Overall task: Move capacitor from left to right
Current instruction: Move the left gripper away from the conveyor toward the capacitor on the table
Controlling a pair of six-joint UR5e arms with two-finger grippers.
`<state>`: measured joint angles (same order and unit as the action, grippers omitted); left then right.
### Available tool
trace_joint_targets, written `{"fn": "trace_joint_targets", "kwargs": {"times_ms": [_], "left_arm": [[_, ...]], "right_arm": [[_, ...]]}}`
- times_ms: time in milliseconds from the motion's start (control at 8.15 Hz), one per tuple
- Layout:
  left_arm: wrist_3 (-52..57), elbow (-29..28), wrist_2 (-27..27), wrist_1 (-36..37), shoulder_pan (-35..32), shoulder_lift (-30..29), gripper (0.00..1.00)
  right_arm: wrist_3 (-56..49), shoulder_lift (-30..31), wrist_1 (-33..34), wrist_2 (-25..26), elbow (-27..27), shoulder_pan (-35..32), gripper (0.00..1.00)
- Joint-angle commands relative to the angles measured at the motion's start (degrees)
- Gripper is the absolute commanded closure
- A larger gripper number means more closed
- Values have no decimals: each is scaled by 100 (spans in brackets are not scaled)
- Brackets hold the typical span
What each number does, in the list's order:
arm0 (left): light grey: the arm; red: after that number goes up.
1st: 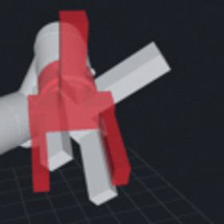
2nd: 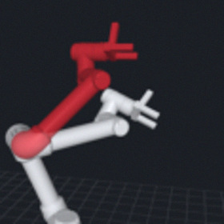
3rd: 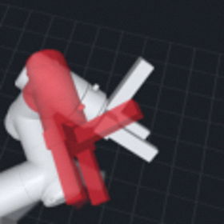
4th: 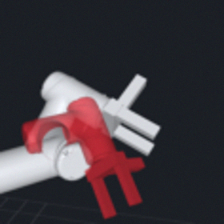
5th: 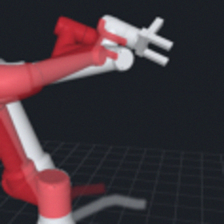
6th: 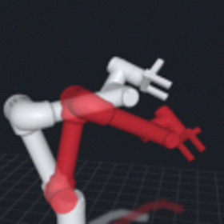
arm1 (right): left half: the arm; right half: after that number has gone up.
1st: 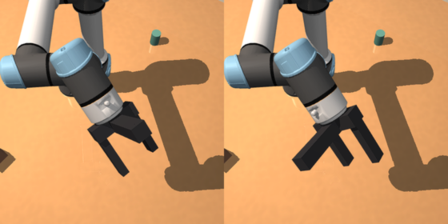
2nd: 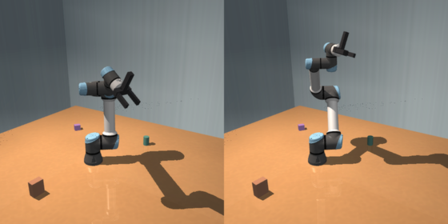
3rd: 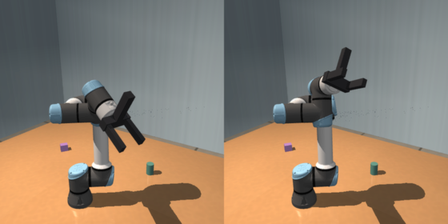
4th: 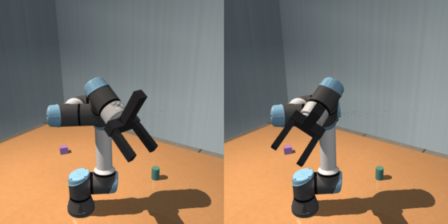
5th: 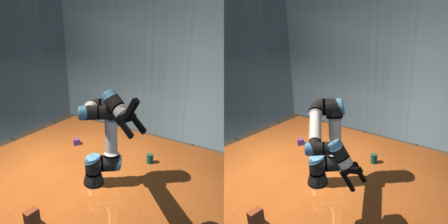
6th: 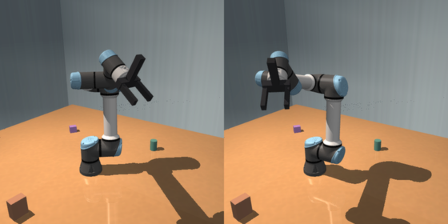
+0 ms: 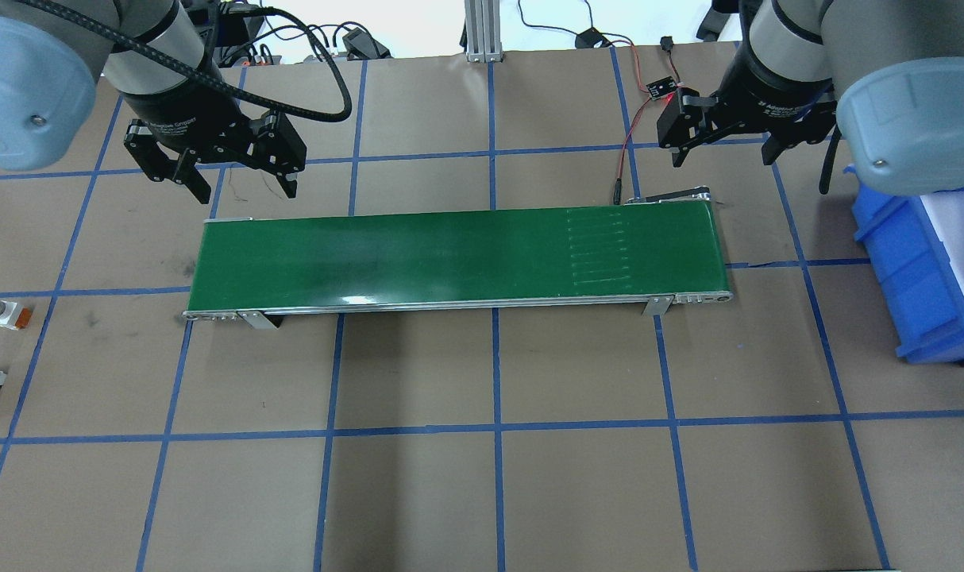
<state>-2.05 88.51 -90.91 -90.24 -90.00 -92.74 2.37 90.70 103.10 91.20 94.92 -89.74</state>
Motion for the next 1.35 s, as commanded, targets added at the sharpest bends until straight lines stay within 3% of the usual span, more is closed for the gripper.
{"fn": "trace_joint_targets", "kwargs": {"times_ms": [0, 736, 858, 1226], "left_arm": [[-6, 0, 3, 6, 0, 1, 0], [29, -35, -119, -133, 236, 98, 0], [47, -9, -303, -125, 620, 116, 0], [1757, 17, -287, 111, 2254, -156, 0]], "right_arm": [[0, 0, 0, -6, 9, 0, 0], [0, 0, 0, -6, 44, 0, 0], [0, 0, 0, 3, 44, 0, 0], [0, 0, 0, 3, 44, 0, 0]]}}
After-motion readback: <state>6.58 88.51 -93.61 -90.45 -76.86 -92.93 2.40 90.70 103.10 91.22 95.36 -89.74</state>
